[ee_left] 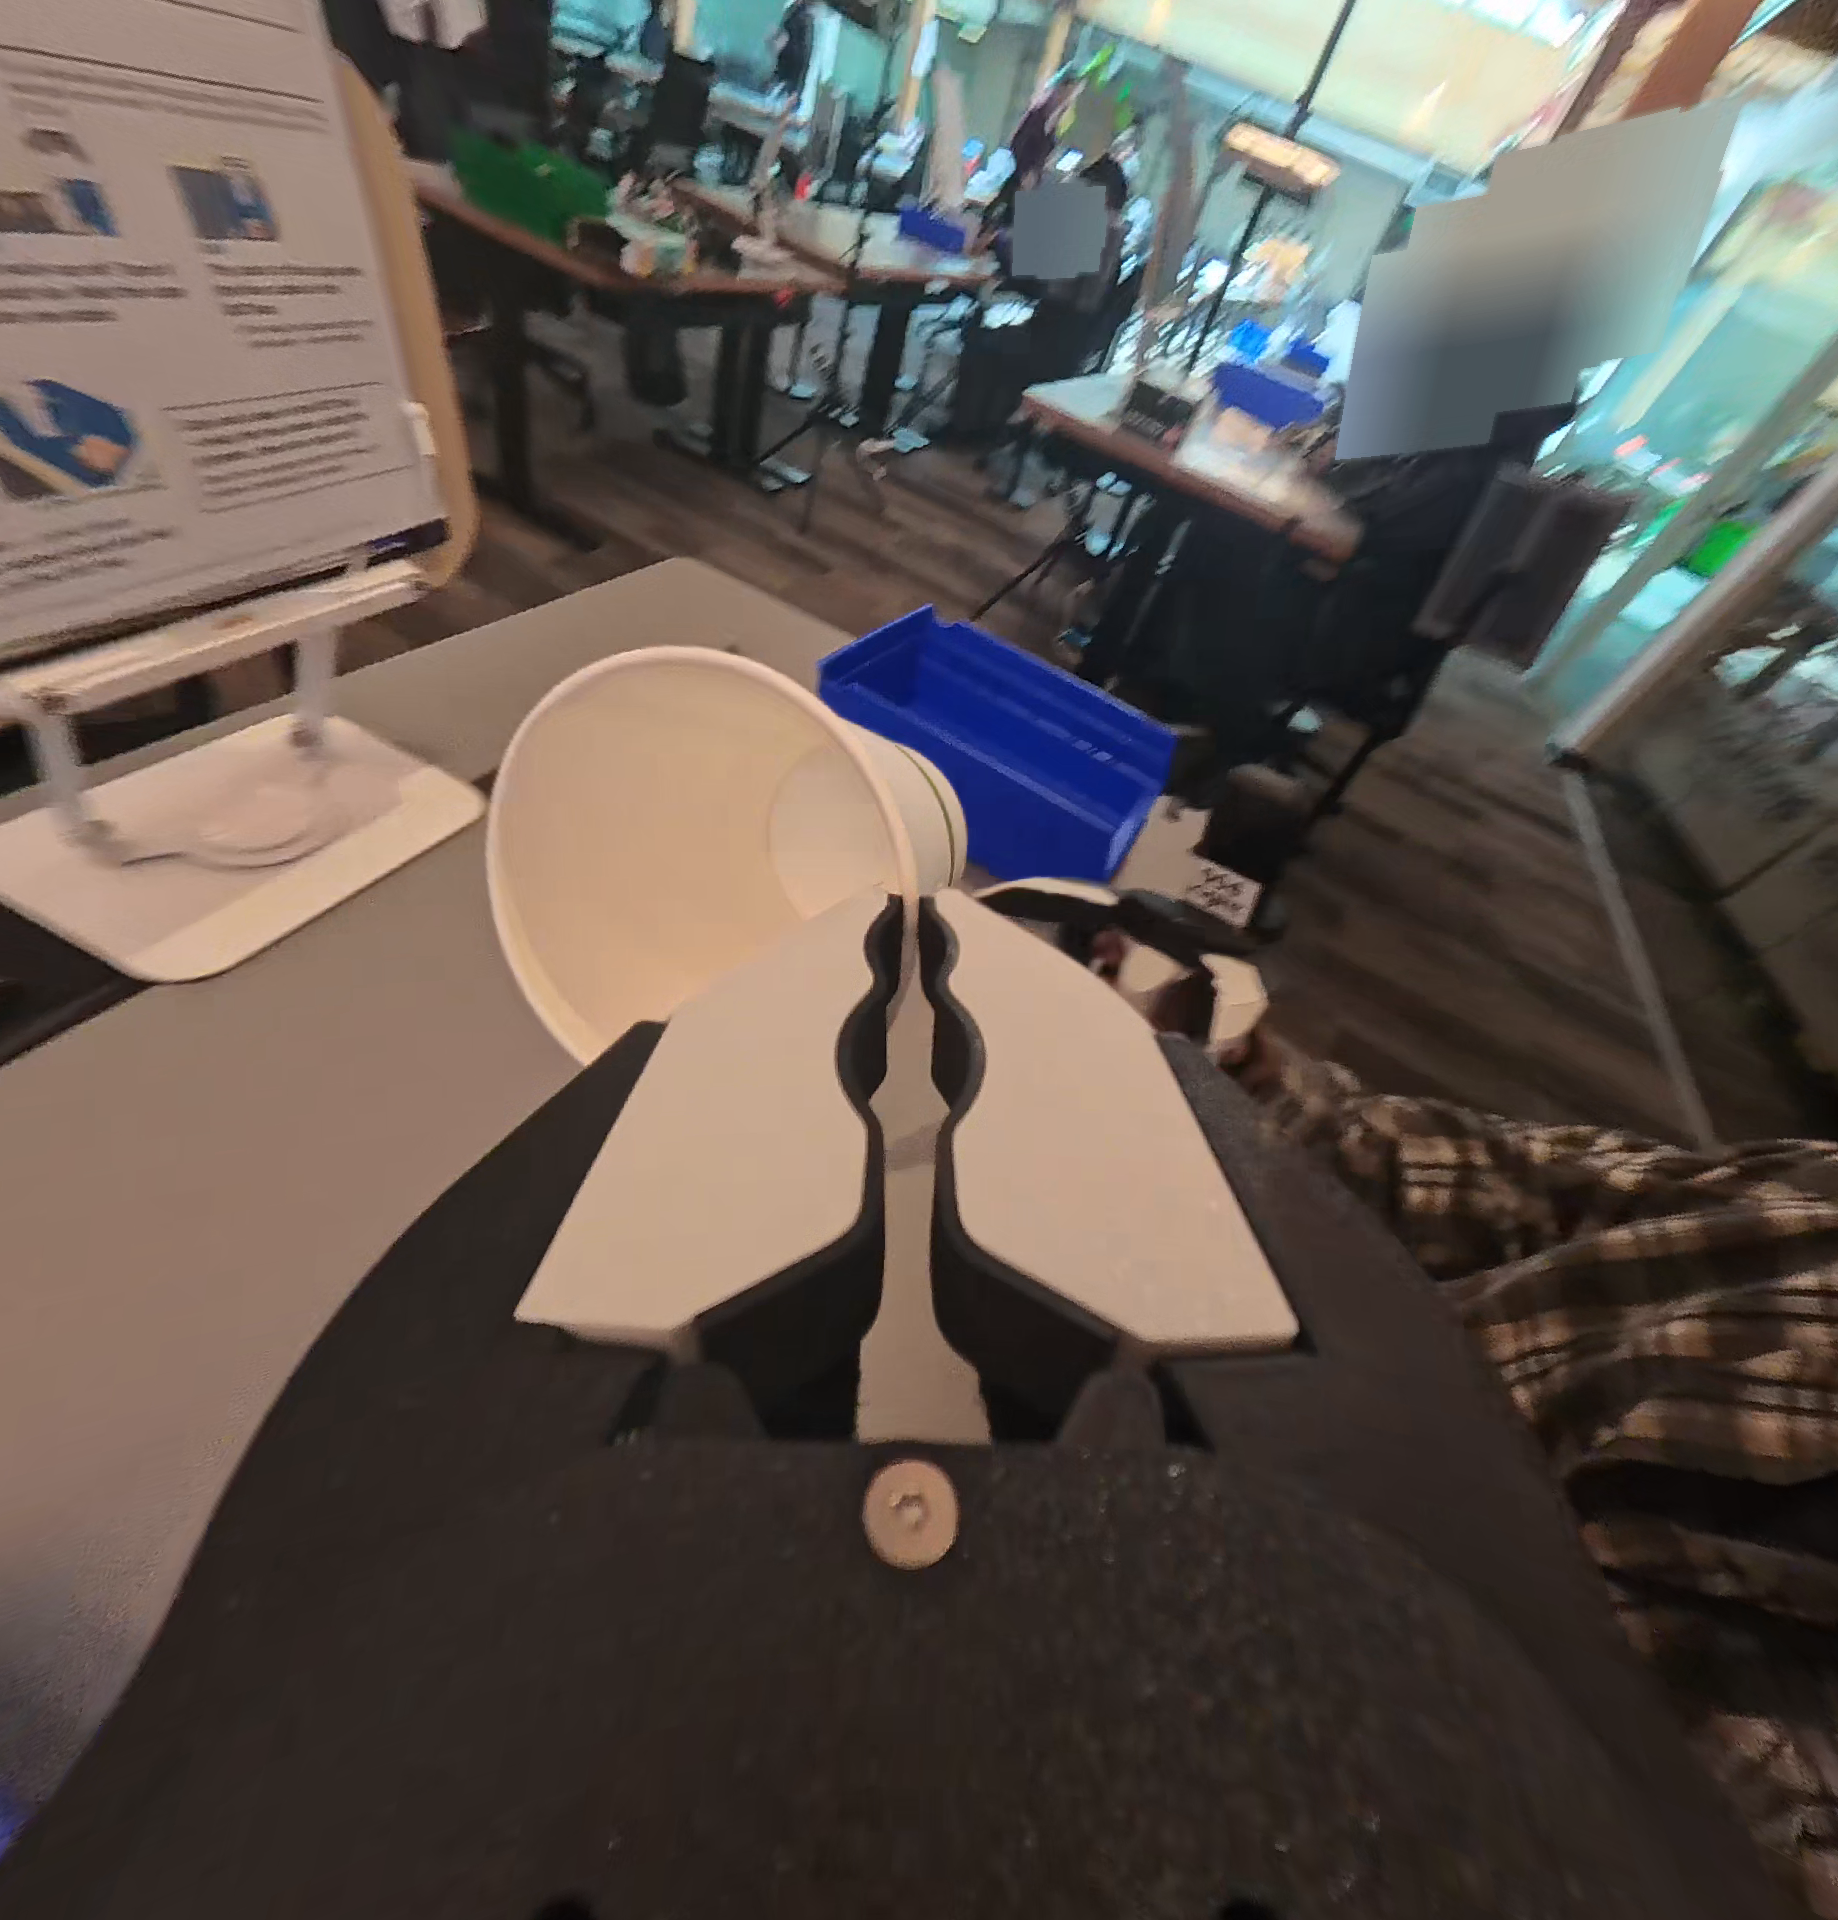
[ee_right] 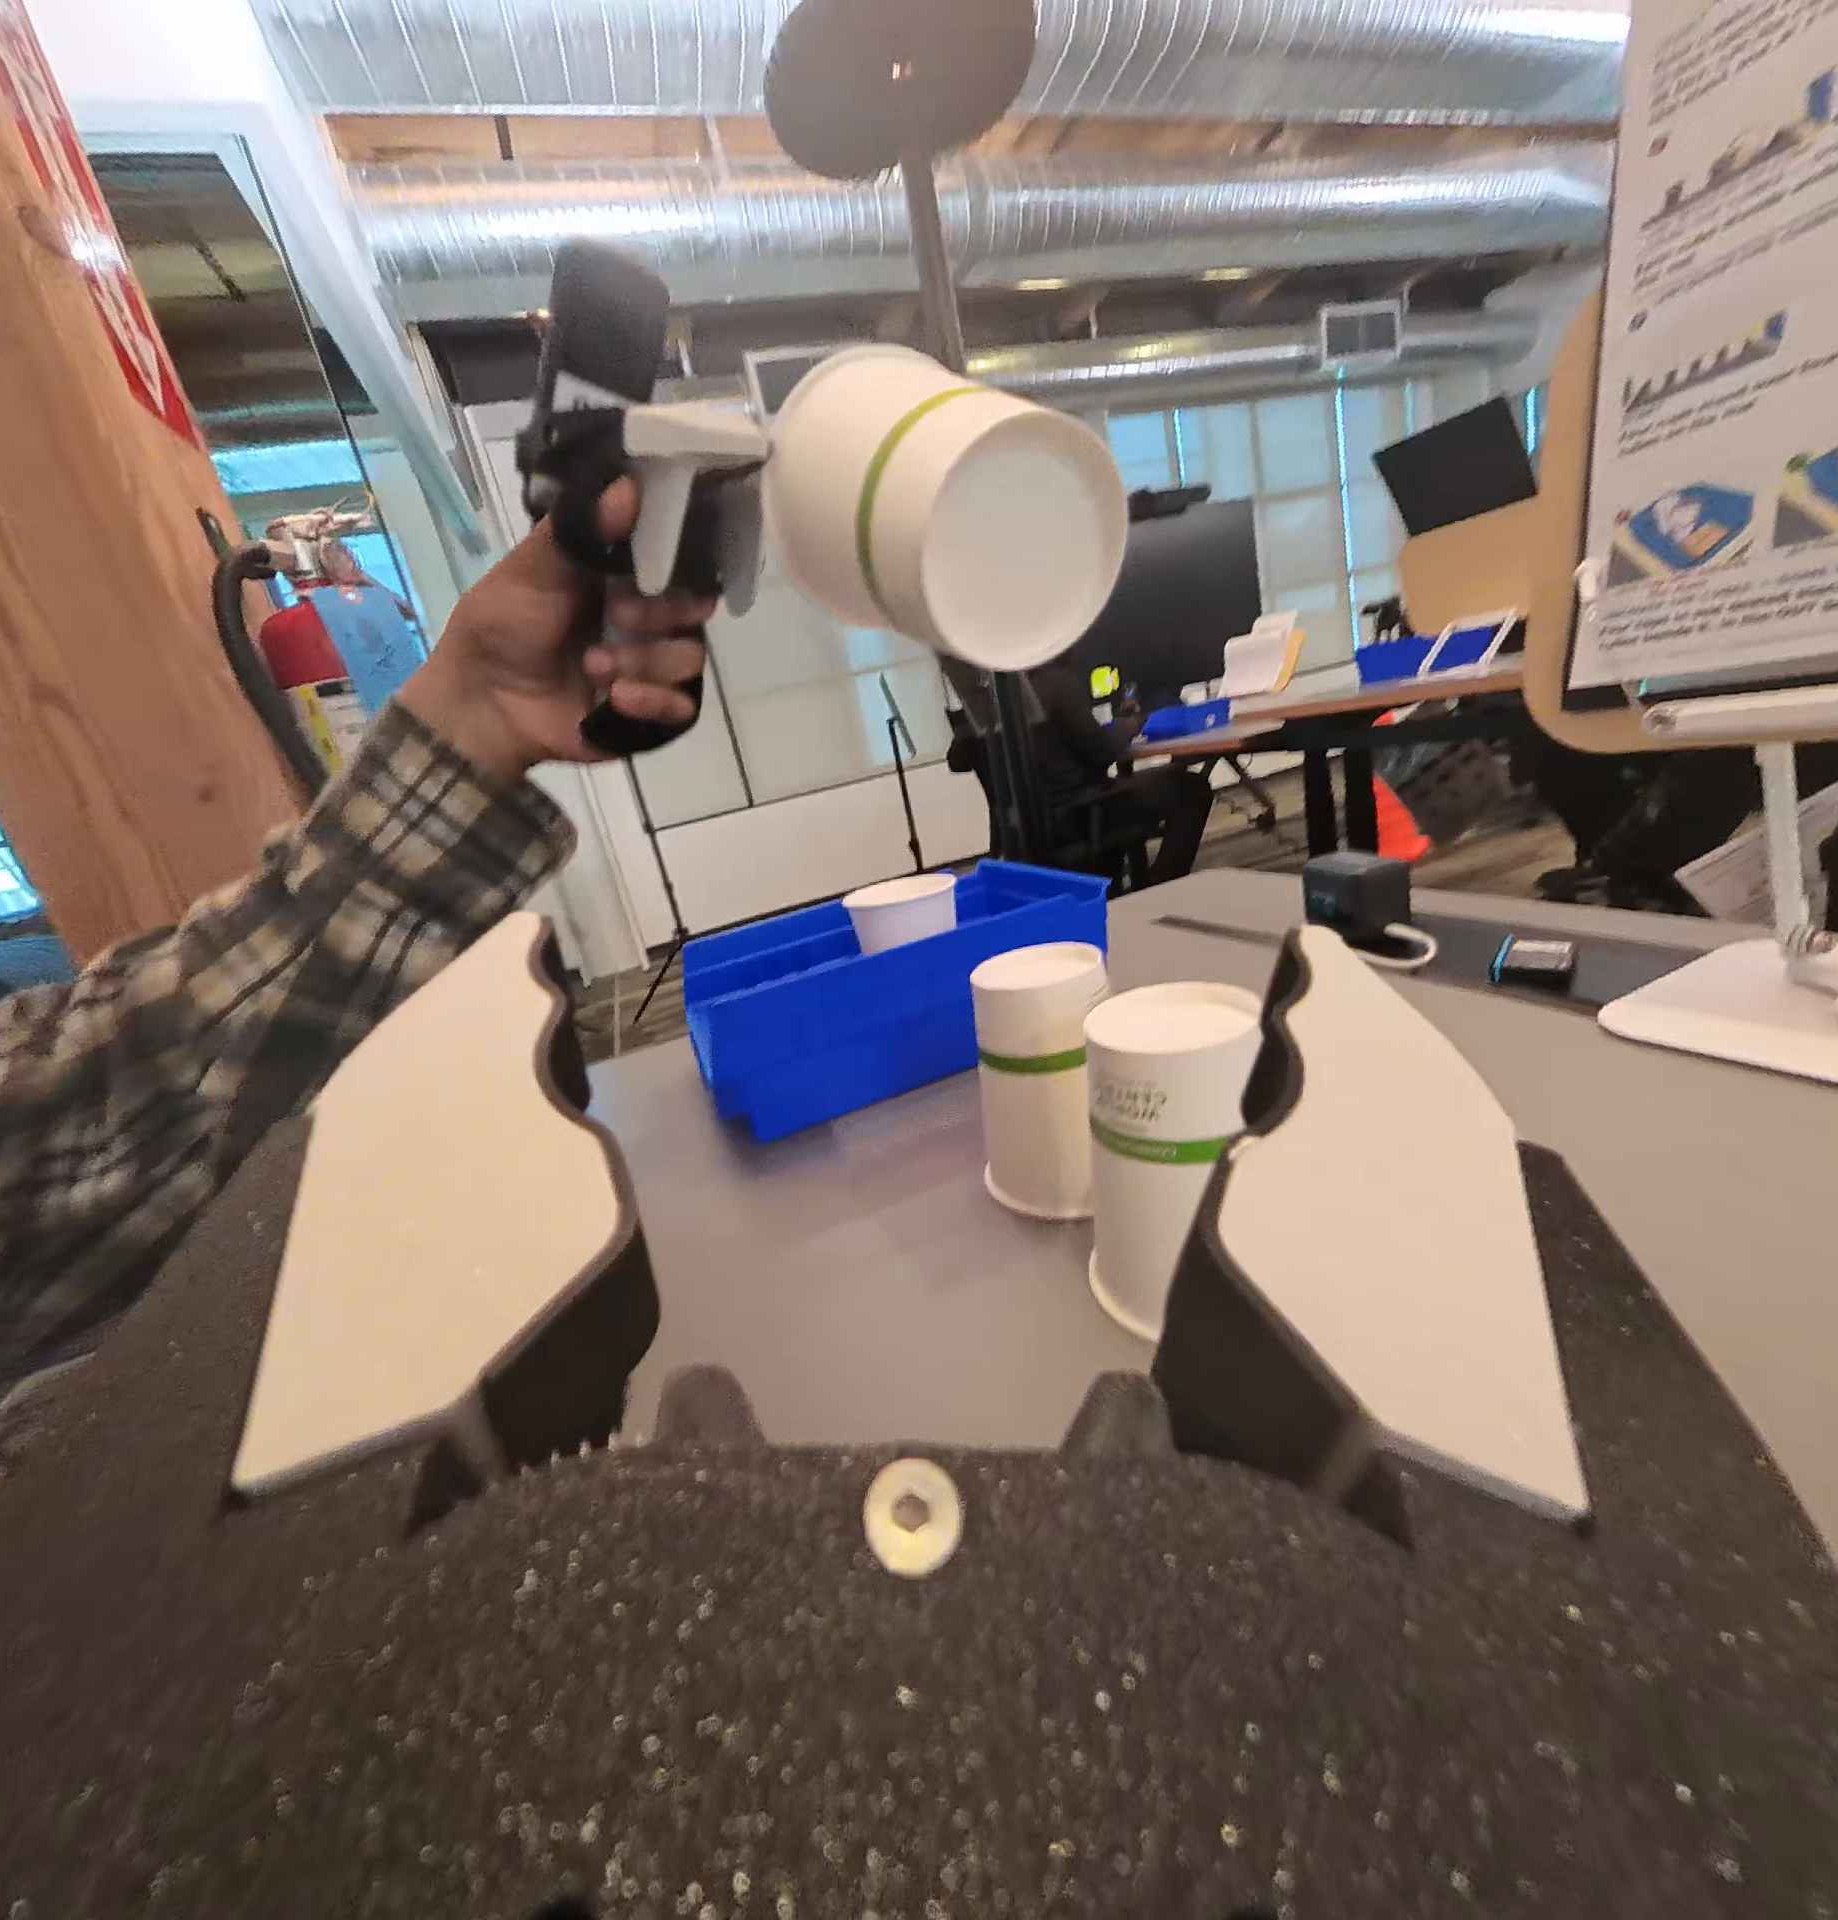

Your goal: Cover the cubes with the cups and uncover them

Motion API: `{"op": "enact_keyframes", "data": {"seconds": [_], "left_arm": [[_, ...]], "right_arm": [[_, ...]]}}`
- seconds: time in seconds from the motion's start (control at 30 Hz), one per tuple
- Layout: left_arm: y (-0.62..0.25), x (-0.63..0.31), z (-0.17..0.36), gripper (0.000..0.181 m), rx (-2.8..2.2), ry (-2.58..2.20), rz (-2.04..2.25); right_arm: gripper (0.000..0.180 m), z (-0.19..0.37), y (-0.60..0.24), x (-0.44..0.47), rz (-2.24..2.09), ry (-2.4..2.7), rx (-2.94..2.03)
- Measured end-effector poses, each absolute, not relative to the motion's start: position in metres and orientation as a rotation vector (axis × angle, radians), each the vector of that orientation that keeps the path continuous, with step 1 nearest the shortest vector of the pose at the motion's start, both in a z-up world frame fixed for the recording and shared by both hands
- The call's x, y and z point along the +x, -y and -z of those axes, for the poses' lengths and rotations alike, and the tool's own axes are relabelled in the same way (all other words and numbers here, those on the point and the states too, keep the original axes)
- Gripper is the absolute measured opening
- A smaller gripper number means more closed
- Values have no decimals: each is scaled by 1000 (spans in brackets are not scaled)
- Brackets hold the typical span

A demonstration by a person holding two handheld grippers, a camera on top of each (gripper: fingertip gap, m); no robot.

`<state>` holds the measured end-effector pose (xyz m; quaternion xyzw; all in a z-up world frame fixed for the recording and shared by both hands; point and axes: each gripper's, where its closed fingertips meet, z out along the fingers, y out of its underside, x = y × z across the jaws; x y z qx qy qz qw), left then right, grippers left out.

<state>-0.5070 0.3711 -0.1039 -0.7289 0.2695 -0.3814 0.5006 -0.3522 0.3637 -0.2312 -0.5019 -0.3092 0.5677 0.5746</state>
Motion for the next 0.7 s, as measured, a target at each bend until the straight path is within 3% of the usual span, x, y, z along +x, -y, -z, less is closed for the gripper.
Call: {"op": "enact_keyframes", "data": {"seconds": [0.4, 0.7], "left_arm": [[-340, -439, 166, 2, -1611, -627, 1400], [-339, -430, 184, 2, -1607, -621, 1459]], "right_arm": [[134, 227, -373, -385, -1376, 851, -1098], [125, 230, -369, -385, -1448, 915, -1137]]}}
